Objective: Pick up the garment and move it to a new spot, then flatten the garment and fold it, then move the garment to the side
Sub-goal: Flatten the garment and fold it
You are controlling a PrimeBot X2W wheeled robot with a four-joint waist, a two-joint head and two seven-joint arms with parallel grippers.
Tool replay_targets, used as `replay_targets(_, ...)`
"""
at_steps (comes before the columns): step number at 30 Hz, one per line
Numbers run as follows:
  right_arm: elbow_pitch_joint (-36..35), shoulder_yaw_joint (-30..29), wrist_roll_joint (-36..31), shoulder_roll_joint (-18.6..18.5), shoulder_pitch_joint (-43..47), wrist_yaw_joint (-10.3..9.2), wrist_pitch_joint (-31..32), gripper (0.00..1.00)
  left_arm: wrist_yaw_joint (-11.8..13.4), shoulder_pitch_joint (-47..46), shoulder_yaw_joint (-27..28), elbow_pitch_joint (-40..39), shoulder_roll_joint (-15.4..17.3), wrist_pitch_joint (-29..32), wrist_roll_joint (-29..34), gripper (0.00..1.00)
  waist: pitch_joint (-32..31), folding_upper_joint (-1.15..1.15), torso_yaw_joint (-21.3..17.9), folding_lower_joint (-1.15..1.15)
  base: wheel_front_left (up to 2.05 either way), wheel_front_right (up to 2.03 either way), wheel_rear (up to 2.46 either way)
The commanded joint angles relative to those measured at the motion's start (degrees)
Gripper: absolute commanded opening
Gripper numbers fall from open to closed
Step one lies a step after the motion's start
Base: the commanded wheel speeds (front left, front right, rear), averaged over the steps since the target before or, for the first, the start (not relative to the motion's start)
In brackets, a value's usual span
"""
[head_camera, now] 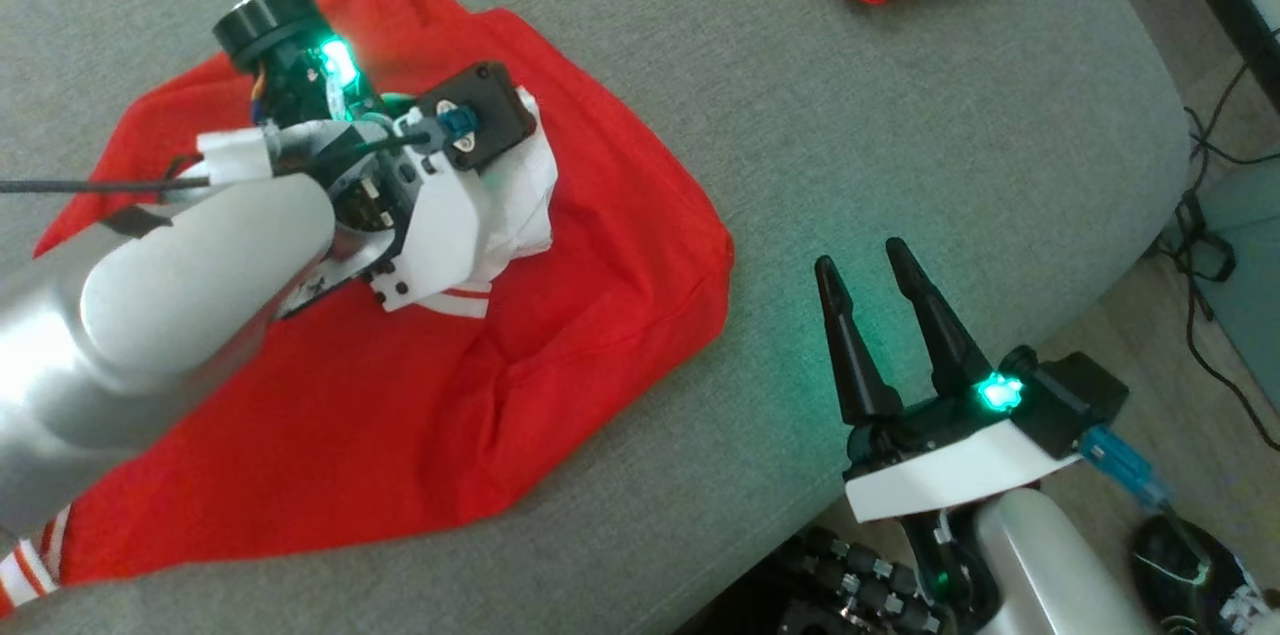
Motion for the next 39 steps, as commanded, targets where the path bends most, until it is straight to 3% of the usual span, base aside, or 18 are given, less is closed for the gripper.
replay_targets(1,-1.7,1.1,0.5,-0.2,-0.3,-0.04,-0.2,1.0,0.1,-1.5,2.5,-1.8,0.8,-0.2,0.7,0.0,0.1,0.0,0.1,0.0,0.0,0.0,0.0)
replay_targets(7,-1.0,0.8,-0.2,-0.2,-0.2,-0.04,-0.2,1.0,0.1,-3.7,2.5,-1.9,0.4,-4.3,1.9,0.0,-0.3,0.0,1.8,0.0,0.0,0.0,0.0)
replay_targets(15,1.1,-2.4,-3.6,-0.2,1.2,-0.04,-0.2,1.0,0.4,-8.7,4.1,0.1,3.0,-17.5,0.1,0.0,-4.6,0.0,8.4,0.0,0.0,0.0,0.0)
replay_targets(20,3.1,-6.0,-7.2,-0.2,3.0,-0.04,-0.2,1.0,4.0,-6.8,7.2,-3.7,8.0,-21.6,-0.9,0.0,-7.6,0.0,14.0,0.0,0.0,0.0,0.0)
replay_targets(27,7.4,-11.2,-10.0,-0.2,3.0,-0.04,-0.2,1.0,9.5,-1.9,8.9,-12.8,15.6,-21.8,-3.1,0.0,-9.6,0.0,19.6,0.0,0.0,0.0,0.0)
replay_targets(39,19.1,-14.6,-13.0,-0.2,-3.1,-0.04,-0.2,1.0,14.0,1.0,9.7,-20.3,19.5,-21.4,-4.0,0.0,-9.9,0.0,23.9,0.0,0.0,0.0,0.0)
